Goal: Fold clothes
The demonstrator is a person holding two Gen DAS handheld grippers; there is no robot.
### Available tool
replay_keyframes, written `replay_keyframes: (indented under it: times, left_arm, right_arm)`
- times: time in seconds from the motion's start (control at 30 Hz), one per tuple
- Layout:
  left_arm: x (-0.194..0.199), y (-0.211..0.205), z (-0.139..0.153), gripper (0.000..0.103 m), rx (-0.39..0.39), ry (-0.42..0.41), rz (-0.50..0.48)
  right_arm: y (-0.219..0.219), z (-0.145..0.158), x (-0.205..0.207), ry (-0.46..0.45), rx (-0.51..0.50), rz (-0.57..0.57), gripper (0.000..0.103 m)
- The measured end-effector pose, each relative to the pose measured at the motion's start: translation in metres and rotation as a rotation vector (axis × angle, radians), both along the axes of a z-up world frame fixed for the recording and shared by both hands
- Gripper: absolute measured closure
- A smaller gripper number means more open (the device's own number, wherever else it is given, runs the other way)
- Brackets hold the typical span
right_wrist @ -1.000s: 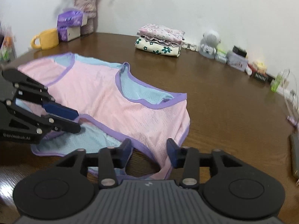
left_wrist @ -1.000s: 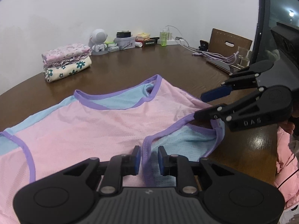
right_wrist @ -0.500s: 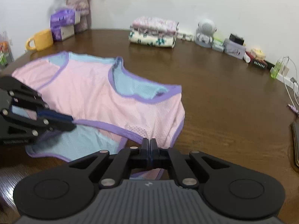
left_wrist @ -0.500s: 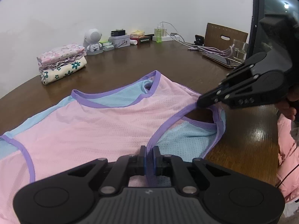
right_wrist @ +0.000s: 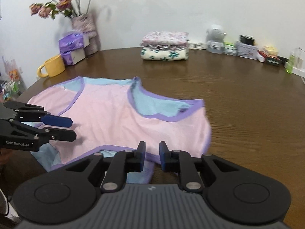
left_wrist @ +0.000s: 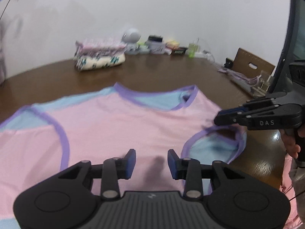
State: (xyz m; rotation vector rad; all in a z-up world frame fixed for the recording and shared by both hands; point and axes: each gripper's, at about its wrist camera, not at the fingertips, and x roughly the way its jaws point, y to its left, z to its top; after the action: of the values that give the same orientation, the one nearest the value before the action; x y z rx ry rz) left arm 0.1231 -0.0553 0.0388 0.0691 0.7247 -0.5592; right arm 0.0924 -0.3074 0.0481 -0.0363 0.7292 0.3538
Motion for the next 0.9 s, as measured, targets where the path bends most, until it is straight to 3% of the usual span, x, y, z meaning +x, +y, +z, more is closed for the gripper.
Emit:
replay_keyframes:
  times: [0.17, 0.27, 0.43, 0.53, 0.63, 0.73, 0.9]
  left_arm:
    - [-0.008, 0.006, -0.008, 0.077, 0.018, -0.006, -0.006]
    - [-0.013, 0.009, -0.011, 0.076, 0.012, -0.023, -0.003]
    - [-0.016, 0.007, -0.012, 0.076, 0.017, -0.041, 0.002]
    - [-0.016, 0.01, -0.012, 0.076, -0.009, -0.025, 0.014]
    - [-0.011, 0.017, -0.01, 0.076, -0.059, 0.015, 0.044]
    - [-0.007, 0.024, -0.01, 0.078, -0.101, 0.048, 0.061]
    - [-0.005, 0.027, -0.01, 0.08, -0.123, 0.068, 0.076]
  right_arm:
    - [0.022, -0.016, 0.013, -0.005, -0.058, 0.014, 0.087]
    - [0.018, -0.024, 0.019, 0.017, -0.101, -0.041, 0.087]
    - [0.014, -0.013, 0.02, -0.005, -0.013, -0.068, 0.085]
    - [0.034, -0.01, 0.025, -0.047, -0.024, -0.016, 0.085]
    - [0.051, -0.018, 0.042, -0.031, -0.056, 0.004, 0.085]
    - [0.05, -0.03, 0.056, 0.015, -0.061, -0.029, 0.086]
    - [0.023, -0.033, 0.065, 0.001, -0.047, -0.137, 0.087]
